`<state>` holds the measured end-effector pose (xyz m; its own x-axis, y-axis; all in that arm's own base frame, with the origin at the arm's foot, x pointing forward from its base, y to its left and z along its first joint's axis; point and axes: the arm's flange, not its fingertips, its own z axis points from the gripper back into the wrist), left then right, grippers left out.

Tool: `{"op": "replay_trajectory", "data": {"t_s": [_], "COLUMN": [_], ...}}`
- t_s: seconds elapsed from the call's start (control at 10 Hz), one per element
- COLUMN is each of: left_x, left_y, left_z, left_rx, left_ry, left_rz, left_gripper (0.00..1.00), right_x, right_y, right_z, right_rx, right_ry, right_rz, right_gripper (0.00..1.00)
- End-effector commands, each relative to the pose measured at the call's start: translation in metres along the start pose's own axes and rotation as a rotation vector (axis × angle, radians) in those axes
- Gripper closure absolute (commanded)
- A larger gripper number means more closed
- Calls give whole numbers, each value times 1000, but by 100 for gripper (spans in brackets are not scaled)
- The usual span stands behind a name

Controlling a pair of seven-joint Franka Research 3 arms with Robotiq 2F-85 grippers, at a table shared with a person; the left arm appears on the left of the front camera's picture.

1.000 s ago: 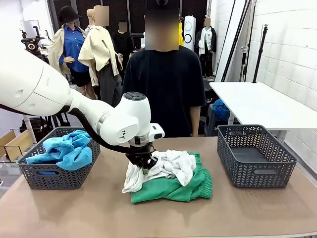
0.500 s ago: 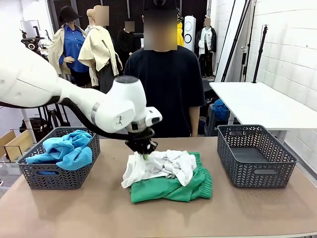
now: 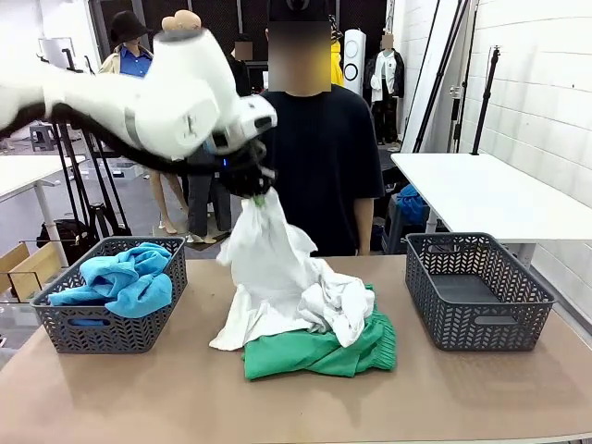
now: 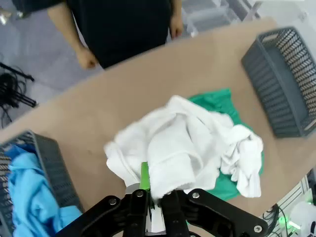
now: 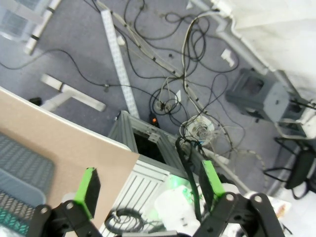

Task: Sort the tops and bottoms.
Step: Lift clothes from the center of the table with your left hand.

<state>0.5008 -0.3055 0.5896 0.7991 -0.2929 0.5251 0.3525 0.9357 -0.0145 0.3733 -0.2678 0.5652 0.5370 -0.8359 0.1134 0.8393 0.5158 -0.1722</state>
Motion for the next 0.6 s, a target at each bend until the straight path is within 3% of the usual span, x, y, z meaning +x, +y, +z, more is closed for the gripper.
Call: {"op": "replay_trajectory", "data": {"t_s": [0.0, 0.3, 0.5], "left_x": [48, 97, 124], "left_y": [1, -6, -10], "left_z": [49, 136, 211], "left_rx": [-13, 46, 59], "left_ry": [-66, -92, -204], "left_rz": [-37, -37, 2], "left_gripper": [100, 100, 100], "right_x": [-2, -2, -2], "right_y": [-1, -1, -1], "right_z": [-1, -1, -1], "right_rx": [2, 2, 2], "right_ry": [1, 1, 1], "right_rz": [5, 5, 5], "right_gripper": [0, 0, 0]}}
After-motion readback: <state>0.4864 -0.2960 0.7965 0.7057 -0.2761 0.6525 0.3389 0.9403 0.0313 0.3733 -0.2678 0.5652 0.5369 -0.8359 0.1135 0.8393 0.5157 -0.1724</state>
